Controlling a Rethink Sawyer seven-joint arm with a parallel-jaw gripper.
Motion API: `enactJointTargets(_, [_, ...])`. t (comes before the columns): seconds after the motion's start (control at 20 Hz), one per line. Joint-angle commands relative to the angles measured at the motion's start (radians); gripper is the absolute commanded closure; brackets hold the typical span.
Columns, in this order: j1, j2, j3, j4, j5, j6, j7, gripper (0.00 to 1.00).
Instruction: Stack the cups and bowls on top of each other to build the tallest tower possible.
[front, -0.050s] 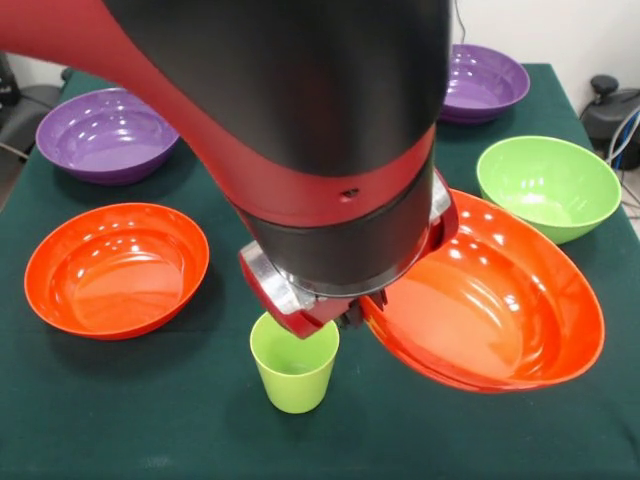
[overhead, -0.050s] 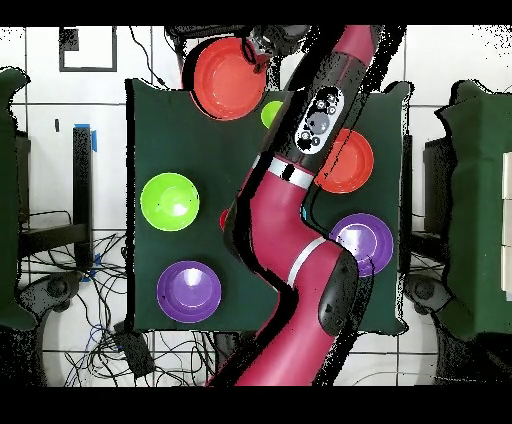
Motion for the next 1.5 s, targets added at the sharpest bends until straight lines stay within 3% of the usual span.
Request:
enactJointTargets(0.05, [-0.017, 0.006, 0.059, -0.131, -0.187, 0.010, -0.365, 1.00])
enactJointTargets(0.65, [-0.030, 0.033, 0.154, -0.129, -0.325, 0.078, -0.466, 1.00])
enactJointTargets(1.5, [-0.040, 0.055, 0.197, -0.103, -0.475, 0.224, -0.594, 1.00])
